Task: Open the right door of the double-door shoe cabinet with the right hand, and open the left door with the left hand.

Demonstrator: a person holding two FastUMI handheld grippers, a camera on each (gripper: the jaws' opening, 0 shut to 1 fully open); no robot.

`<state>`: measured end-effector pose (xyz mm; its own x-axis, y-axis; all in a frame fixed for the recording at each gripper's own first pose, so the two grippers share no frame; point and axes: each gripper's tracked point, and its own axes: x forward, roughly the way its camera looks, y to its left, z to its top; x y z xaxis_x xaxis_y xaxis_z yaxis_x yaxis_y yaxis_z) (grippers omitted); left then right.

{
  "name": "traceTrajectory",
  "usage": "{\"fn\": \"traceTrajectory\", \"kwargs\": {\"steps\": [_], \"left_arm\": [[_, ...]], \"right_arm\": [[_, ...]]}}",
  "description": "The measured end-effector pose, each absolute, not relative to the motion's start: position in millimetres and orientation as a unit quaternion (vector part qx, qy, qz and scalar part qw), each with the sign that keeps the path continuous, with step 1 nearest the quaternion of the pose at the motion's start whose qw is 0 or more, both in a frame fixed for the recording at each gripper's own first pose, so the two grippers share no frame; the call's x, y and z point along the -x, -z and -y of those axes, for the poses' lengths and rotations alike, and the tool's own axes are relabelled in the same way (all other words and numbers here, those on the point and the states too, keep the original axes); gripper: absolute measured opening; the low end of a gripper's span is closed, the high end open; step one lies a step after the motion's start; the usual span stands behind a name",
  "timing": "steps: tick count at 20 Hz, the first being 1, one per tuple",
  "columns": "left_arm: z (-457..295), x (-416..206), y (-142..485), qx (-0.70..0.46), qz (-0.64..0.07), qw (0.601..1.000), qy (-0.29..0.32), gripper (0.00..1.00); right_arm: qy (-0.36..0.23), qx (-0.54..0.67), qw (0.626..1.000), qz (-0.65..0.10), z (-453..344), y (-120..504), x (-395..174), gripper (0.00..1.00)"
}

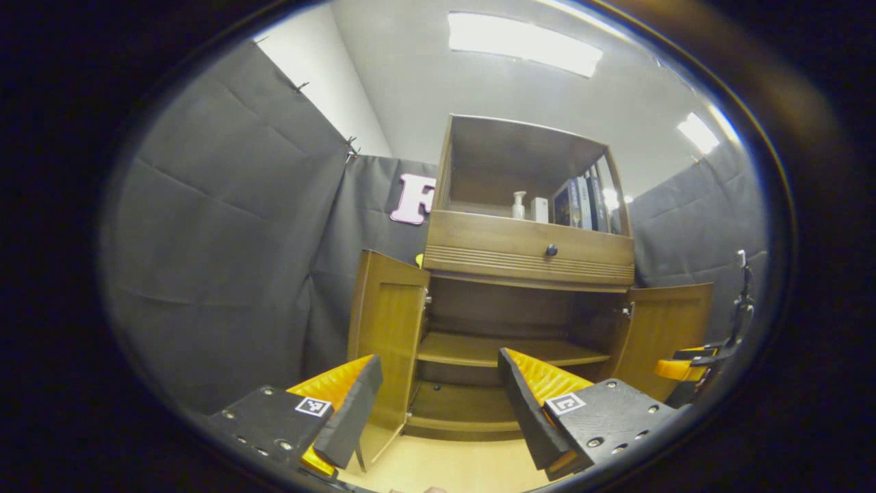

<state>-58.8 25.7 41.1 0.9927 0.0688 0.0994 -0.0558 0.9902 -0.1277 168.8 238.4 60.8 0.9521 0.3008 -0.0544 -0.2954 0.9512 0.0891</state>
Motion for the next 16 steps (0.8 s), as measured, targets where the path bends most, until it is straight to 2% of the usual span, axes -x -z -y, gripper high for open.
{"fn": "traceTrajectory", "kwargs": {"steps": [5, 10, 11, 16], "left_arm": [[22, 44, -40, 0.069, 0.044, 0.995, -0.048, 0.98], [59, 47, -35, 0.062, 0.040, 0.996, -0.050, 0.98], [58, 50, -28, 0.050, 0.033, 0.997, -0.057, 0.98], [45, 44, 20, 0.051, -0.042, 0.996, -0.065, 0.98]], "right_arm": [[-0.165, -0.053, 0.985, -0.024, -217, -56, -163, 0.98], [-0.153, -0.052, 0.986, -0.032, -193, -41, -155, 0.96], [-0.148, -0.052, 0.987, -0.030, -189, -40, -154, 0.92], [-0.131, -0.041, 0.990, -0.039, -193, -29, -151, 0.92]]}}
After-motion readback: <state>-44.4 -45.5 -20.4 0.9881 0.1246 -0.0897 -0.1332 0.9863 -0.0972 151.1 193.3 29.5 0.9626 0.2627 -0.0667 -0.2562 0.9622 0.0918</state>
